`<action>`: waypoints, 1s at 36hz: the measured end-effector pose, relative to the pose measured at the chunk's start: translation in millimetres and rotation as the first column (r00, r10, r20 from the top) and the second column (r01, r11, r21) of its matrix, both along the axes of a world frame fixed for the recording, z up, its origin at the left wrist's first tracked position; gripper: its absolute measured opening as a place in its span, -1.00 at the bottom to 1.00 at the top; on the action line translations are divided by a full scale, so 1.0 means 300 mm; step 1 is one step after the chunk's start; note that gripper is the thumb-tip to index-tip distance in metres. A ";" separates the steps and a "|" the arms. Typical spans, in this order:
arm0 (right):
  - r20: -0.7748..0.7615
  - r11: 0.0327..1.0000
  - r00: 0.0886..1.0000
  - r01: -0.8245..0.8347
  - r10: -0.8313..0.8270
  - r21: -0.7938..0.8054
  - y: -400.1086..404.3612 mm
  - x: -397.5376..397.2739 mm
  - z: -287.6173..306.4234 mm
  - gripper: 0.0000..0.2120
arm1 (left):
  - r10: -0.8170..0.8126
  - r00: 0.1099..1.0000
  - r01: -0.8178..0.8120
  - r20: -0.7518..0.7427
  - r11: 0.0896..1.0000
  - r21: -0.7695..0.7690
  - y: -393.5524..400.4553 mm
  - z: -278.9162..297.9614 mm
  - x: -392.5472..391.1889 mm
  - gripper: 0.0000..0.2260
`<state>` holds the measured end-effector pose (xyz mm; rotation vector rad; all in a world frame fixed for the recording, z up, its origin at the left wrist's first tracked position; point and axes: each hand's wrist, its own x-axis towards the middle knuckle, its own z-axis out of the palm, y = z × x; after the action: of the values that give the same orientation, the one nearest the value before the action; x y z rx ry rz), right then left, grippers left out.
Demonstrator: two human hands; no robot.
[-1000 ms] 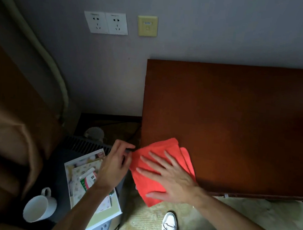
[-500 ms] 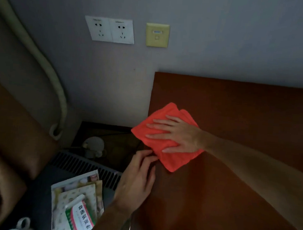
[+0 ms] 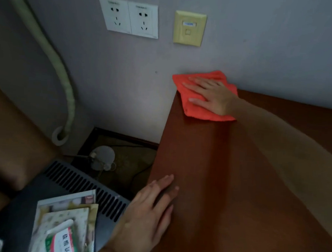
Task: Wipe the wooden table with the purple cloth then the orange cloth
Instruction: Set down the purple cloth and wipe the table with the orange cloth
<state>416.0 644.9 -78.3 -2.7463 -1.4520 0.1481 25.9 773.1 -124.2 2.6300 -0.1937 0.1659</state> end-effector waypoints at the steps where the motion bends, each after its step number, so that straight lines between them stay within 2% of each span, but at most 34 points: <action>1: 0.001 0.999 0.999 0.039 -0.039 0.014 -0.001 -0.002 -0.004 -0.18 | -0.013 1.000 0.013 -0.001 1.000 0.000 -0.001 0.002 0.000 -0.62; 6: 0.005 0.960 0.963 0.269 -0.271 0.081 -0.007 -0.058 -0.032 -0.37 | -0.032 0.999 0.031 0.007 0.999 0.016 -0.006 0.030 0.003 -0.63; 10: -0.068 0.882 0.888 0.460 -0.455 0.108 -0.022 -0.179 -0.043 -0.36 | -0.051 0.998 0.049 0.038 0.998 0.042 -0.009 0.038 0.007 -0.63; 13: -0.101 0.849 0.857 0.515 -0.506 0.113 -0.073 -0.345 -0.036 -0.35 | -0.064 0.997 0.061 0.053 0.997 0.052 -0.006 0.036 0.009 -0.64; 17: -0.110 0.856 0.862 0.505 -0.494 0.114 -0.208 -0.673 -0.054 -0.35 | -0.064 0.995 0.057 0.070 0.993 0.099 -0.009 0.035 0.007 -0.63; 22: -0.033 0.908 0.916 0.401 -0.400 0.122 -0.401 -1.156 -0.070 -0.30 | -0.045 0.997 0.032 0.069 0.984 0.174 -0.022 0.042 -0.008 -0.60; 27: -0.029 0.985 0.989 0.145 -0.142 0.099 -0.589 -1.481 -0.060 -0.33 | -0.014 1.000 0.012 0.007 0.974 0.227 -0.046 0.097 -0.020 -0.54; 31: -0.058 0.995 0.996 -0.067 0.071 0.069 -0.643 -1.414 -0.045 -0.32 | 0.015 1.000 -0.014 -0.006 0.986 0.166 -0.116 0.106 -0.038 -0.55; 34: -0.090 0.957 0.953 -0.284 0.288 0.060 -0.653 -1.259 -0.028 -0.40 | 0.078 0.997 -0.075 -0.018 0.990 0.116 -0.149 0.086 -0.047 -0.54; 36: -0.075 0.937 0.934 -0.346 0.348 0.045 -0.652 -1.144 -0.026 -0.42 | 0.104 0.994 -0.103 -0.014 0.991 0.086 -0.167 0.074 -0.050 -0.54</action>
<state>72.8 449.4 -86.0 -2.4013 -1.8841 0.2406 10.9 723.0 -102.0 2.7274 -0.0589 0.1720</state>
